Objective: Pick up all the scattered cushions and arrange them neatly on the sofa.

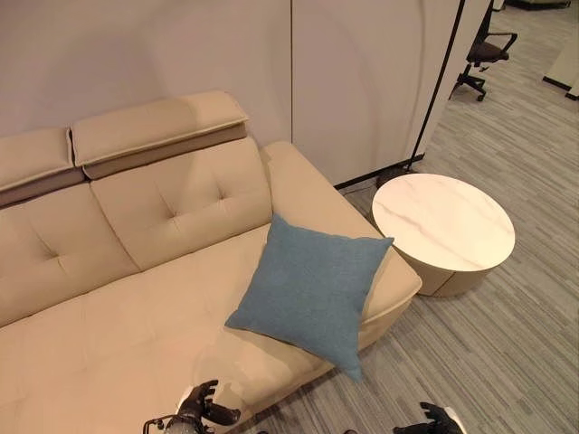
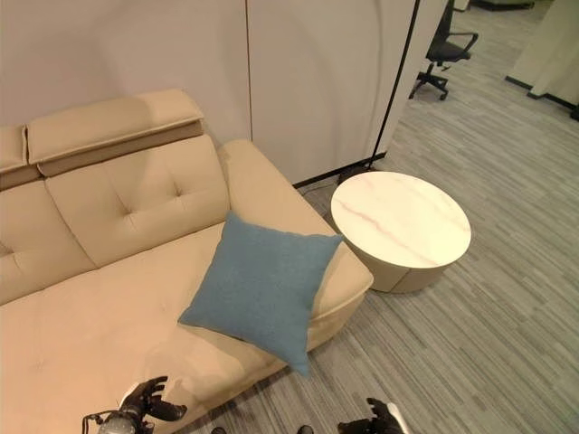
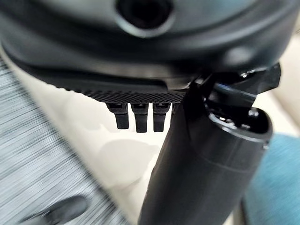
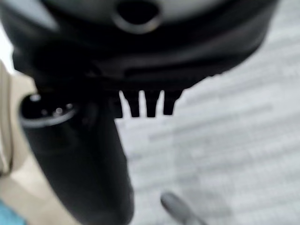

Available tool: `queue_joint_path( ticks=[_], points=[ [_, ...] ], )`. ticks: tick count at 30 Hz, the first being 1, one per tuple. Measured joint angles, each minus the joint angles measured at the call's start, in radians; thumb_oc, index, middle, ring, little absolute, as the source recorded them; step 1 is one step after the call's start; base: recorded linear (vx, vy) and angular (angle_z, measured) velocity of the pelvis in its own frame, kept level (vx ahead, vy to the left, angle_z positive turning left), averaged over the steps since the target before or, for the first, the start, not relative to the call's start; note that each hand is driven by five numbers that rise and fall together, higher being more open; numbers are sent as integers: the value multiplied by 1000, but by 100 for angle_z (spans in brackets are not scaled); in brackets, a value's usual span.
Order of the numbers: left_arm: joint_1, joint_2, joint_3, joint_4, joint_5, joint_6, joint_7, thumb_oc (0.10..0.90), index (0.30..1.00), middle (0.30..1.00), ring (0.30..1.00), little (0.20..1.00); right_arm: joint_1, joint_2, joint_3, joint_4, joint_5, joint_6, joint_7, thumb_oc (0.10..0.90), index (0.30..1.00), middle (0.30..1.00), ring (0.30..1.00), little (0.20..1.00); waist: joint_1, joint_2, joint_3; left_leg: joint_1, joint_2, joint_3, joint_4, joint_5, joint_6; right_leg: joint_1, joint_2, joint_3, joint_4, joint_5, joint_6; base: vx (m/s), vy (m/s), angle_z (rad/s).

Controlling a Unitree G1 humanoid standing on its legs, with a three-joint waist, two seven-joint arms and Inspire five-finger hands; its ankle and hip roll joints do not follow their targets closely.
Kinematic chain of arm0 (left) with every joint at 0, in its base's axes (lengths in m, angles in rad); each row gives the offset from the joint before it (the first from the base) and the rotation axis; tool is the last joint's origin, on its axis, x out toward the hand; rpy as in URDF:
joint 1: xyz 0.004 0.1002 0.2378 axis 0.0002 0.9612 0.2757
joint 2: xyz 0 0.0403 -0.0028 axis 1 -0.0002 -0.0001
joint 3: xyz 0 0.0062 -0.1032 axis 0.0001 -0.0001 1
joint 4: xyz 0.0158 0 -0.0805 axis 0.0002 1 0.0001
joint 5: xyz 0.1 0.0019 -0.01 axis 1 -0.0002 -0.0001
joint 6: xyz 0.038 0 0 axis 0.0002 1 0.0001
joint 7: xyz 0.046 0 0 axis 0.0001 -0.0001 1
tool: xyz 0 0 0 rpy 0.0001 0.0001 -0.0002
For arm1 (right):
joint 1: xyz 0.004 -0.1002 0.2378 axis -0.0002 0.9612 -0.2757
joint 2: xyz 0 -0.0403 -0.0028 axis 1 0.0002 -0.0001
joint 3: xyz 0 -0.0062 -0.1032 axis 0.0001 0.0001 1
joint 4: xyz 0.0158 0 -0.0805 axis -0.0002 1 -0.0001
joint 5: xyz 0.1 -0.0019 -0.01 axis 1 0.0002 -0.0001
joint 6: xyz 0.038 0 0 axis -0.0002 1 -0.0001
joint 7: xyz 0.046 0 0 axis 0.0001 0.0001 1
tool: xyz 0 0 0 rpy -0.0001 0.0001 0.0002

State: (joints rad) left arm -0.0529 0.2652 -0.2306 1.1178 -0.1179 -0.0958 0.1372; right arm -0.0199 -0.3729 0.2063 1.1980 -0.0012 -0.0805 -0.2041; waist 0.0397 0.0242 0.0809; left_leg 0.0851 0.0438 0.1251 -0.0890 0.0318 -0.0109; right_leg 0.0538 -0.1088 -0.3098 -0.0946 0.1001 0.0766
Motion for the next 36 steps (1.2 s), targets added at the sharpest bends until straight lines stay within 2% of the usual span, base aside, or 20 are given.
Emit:
queue_joint_path(
  ticks=[2,5,6,7,8,9,10,11,13,14,16,17,18,19,22,26,29,36],
  points=[
    [-8,10,7,-2,0,-9,11,800,900,900,900,900,-11,-16,-2,0,-14,-1,-10,800,900,900,900,900,-1,2,-3,1,-2,1,0,0,0,0,-1,2,-4,0,0,42,15,-3],
    [0,51,40,-69,-31,-7,32,800,900,900,900,900,-7,-49,-21,-102,-24,6,-24,800,900,900,900,900,-2,3,-3,-6,-2,6,0,-1,0,-11,-1,11,-5,0,0,52,34,-5],
    [35,75,103,-160,-49,-10,11,800,900,900,900,900,41,-163,-141,-382,22,53,85,800,900,900,900,900,-11,5,-3,-23,-6,6,0,-2,-2,-23,-7,12,1,2,0,50,68,-4],
    [34,106,125,-194,-59,-6,10,800,900,900,900,900,61,-320,-198,-529,34,54,88,800,900,900,900,900,-21,17,-7,-15,-16,9,-1,-2,0,-29,-11,19,1,8,11,43,99,1],
    [65,140,145,-291,-80,-5,36,800,900,900,900,900,133,-376,-381,-768,31,34,17,800,900,900,900,900,-21,19,-5,-17,-21,13,-1,-2,0,-33,-11,24,2,9,19,33,85,-20],
    [148,157,211,-406,-79,-32,49,800,900,900,900,900,161,-354,-471,-912,7,-38,-52,800,900,900,900,900,-18,15,-4,-14,-15,33,-1,-3,1,-32,-6,41,2,10,17,21,56,-56],
    [174,171,260,-421,-79,-58,58,800,900,900,900,900,95,-312,-465,-932,-1,-86,-95,800,900,900,900,900,-31,-18,1,-1,-9,41,-1,-4,0,-28,1,69,2,10,16,-6,39,-67],
    [146,168,258,-391,-78,-51,58,800,900,900,900,900,59,-266,-437,-883,-1,-87,-107,800,900,900,900,900,-35,-33,-4,-1,-5,39,-1,-10,-9,-30,4,69,1,9,15,-11,47,-35],
    [72,155,167,-338,-78,-48,48,800,900,900,900,900,10,-199,-346,-713,14,-82,-103,800,900,900,900,900,-32,-63,3,-10,-4,28,-1,-13,-13,-41,2,67,0,10,14,-5,32,7],
    [62,143,131,-336,-78,-50,43,800,900,900,900,900,-17,-165,-300,-636,42,-84,-92,800,900,900,900,900,-24,-69,4,-21,-7,28,-1,-11,-12,-54,-1,68,1,15,10,0,0,0],
    [58,106,92,-321,-78,-49,25,800,900,900,900,900,-27,-97,-216,-502,94,-65,-62,800,900,900,900,900,-12,-66,12,-37,-14,25,-1,-8,-8,-67,-12,66,-1,20,11,10,28,6],
    [57,61,71,-282,-78,-43,22,800,900,900,900,900,-48,-10,-172,-300,152,-65,-34,800,900,900,900,900,2,-39,35,-37,-23,22,0,-9,-5,-67,-21,64,-5,21,12,13,33,13],
    [63,49,72,-281,-78,-35,23,800,900,900,900,900,-43,12,-165,-282,186,-25,-23,800,900,900,900,900,18,-16,49,-41,-26,16,0,-9,-2,-66,-24,57,-4,21,13,6,30,12],
    [67,45,77,-275,-78,-32,24,800,900,900,900,900,-25,27,-161,-327,222,6,-20,800,900,900,900,900,15,-1,65,-44,-28,14,-1,-9,-2,-68,-26,53,2,23,14,2,19,11],
    [81,45,101,-265,-79,-27,26,800,900,900,900,900,45,36,-120,-472,259,-17,12,800,900,900,900,900,16,19,80,-48,-25,5,0,-8,0,-68,-24,44,2,23,14,-9,15,9],
    [72,62,122,-274,-79,-28,29,800,900,900,900,900,19,40,-120,-539,300,-55,14,800,900,900,900,900,26,-22,97,-54,-23,2,0,-5,0,-71,-22,41,2,22,14,-7,2,1],
    [69,65,121,-274,-80,-28,29,800,900,900,900,900,10,41,-119,-538,304,-56,13,800,900,900,900,900,30,-51,98,-62,-25,-1,0,-3,2,-77,-24,38,1,22,14,-15,9,3],
    [73,65,114,-272,-96,-29,29,800,900,900,900,900,0,67,-98,-538,371,-58,27,800,900,900,900,900,32,-56,96,-77,-28,-4,0,0,4,-93,-27,36,1,23,14,0,0,0]
  ],
)
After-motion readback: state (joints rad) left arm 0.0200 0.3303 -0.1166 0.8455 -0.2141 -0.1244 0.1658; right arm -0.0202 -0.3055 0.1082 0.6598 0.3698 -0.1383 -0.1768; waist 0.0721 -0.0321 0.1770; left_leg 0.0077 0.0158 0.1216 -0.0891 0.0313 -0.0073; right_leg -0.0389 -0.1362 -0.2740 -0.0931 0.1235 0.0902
